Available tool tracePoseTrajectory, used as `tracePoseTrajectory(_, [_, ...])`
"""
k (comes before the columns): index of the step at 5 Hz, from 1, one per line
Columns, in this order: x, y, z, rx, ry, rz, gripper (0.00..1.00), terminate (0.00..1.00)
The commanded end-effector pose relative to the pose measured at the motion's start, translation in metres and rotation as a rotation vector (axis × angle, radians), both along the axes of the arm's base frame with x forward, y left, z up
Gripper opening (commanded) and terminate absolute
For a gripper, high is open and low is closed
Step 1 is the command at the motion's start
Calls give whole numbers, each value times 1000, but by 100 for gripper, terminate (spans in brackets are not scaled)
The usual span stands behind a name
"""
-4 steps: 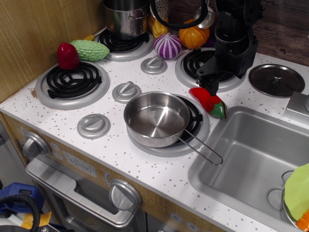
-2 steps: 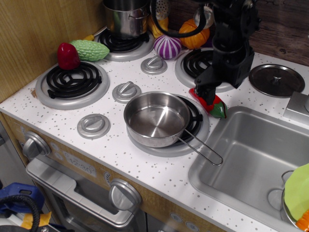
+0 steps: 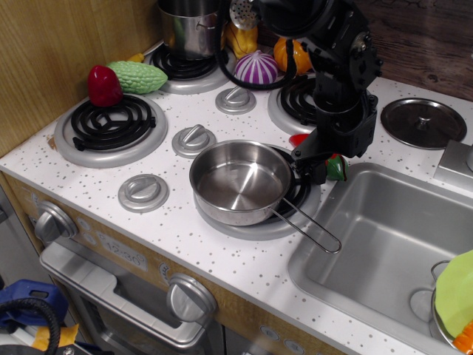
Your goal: Put pepper in pot or pan
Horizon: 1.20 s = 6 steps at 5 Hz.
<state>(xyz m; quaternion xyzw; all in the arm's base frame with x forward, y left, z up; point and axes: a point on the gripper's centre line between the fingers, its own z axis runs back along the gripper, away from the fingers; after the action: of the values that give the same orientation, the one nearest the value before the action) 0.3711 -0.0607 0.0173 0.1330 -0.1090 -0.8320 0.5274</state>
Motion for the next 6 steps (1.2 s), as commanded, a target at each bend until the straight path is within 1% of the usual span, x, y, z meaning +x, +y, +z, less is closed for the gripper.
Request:
tracePoseTrajectory(1, [16, 6, 10, -10, -69, -23, 100, 0])
tracePoseTrajectory(2, [20, 9, 11, -22, -58, -44, 100, 0])
tracePoseTrajectory(3, [20, 6, 9, -10, -75, -29, 0, 0])
tracePoseTrajectory(4, [24, 3, 16, 3, -84, -33, 0, 0])
tracePoseTrajectory(5, [30, 4, 46, 70, -63, -25, 0, 0])
tracePoseTrajectory(6, [30, 9, 83, 128, -39, -25, 0, 0])
